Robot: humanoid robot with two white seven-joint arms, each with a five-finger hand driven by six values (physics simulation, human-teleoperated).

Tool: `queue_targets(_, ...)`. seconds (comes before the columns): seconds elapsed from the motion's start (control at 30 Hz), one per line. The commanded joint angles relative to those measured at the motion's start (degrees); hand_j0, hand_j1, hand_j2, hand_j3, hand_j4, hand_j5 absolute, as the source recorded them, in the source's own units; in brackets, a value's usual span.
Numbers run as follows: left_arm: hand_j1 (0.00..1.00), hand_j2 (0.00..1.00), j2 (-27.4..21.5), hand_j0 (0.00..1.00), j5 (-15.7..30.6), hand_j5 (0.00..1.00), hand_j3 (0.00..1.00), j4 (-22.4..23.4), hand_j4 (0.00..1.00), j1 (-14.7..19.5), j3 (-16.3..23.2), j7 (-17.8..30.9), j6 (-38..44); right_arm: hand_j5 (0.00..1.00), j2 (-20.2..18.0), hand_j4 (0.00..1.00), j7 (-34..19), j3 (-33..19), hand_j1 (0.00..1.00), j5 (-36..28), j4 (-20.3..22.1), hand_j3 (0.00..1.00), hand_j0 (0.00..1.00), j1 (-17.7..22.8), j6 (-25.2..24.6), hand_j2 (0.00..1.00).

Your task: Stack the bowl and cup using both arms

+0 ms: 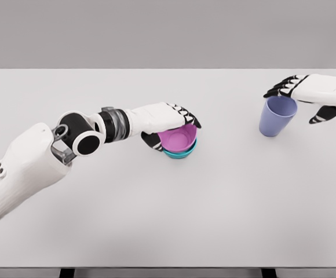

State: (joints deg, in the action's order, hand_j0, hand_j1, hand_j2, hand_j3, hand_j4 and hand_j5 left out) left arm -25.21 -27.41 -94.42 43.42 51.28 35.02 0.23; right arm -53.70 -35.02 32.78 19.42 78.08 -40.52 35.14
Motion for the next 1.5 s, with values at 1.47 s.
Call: queue_targets(1.47,1.00,1.00,-36.9,1.00,68.6,1.00,1.00,9.8,1.00,-17.3,-18.5,0.0,-35.2,1.00,7.6,1.00,0.0,5.3,1.00,7.6,-8.5,1.00,1.00,-4.6,-0.1,1.00)
